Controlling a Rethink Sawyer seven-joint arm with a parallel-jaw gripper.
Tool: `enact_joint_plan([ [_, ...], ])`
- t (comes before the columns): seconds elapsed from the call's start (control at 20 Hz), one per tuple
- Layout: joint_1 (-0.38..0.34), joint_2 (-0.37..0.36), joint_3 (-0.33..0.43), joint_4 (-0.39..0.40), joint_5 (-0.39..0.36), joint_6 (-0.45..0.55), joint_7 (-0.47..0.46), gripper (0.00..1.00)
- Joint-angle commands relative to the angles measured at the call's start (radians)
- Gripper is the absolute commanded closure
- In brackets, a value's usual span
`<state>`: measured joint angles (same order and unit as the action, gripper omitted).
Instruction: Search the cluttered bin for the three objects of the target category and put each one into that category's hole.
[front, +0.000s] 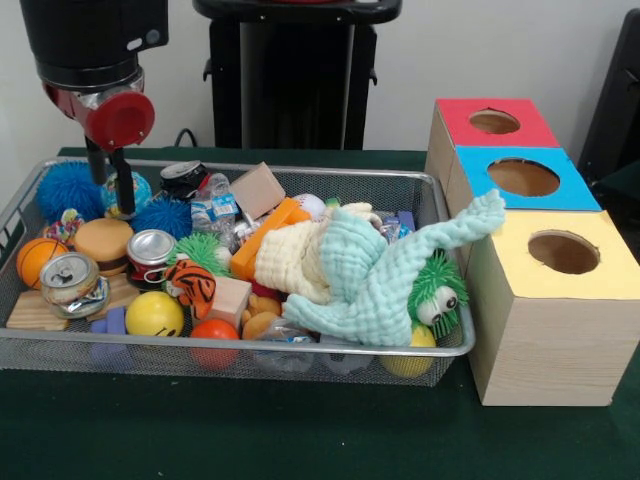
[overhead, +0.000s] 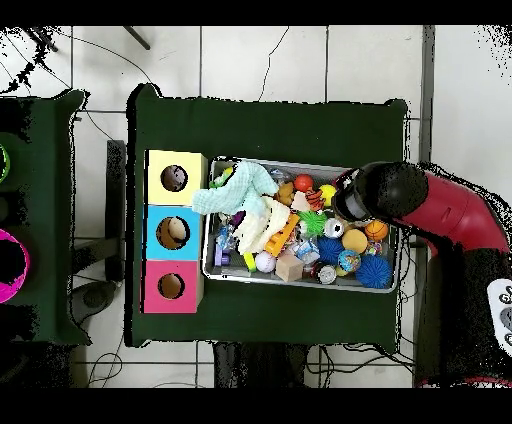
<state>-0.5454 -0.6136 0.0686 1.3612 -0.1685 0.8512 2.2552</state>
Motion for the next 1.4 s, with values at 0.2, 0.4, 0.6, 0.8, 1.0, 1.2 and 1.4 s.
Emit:
enact_joint_plan([
  [0.2,0.011,-0.038,0.000,0.094,-0.096,-0.178,-0.021,0.00],
  [0.4,-0.004,-0.012,0.007,0.145,-0.099,-0.227,-0.008,0.00],
  [0.6,-0.012,-0.002,0.010,0.175,-0.104,-0.238,-0.022,0.00],
  [0.8,-0.022,0.026,0.018,0.189,-0.102,-0.253,-0.022,0.00],
  [1.0,-0.041,0.035,0.039,0.195,-0.078,-0.237,-0.028,0.00],
  [1.2,-0.058,0.048,0.057,0.202,-0.046,-0.212,-0.020,0.00],
  [1.4,-0.071,0.058,0.068,0.214,-0.022,-0.182,-0.015,0.00],
])
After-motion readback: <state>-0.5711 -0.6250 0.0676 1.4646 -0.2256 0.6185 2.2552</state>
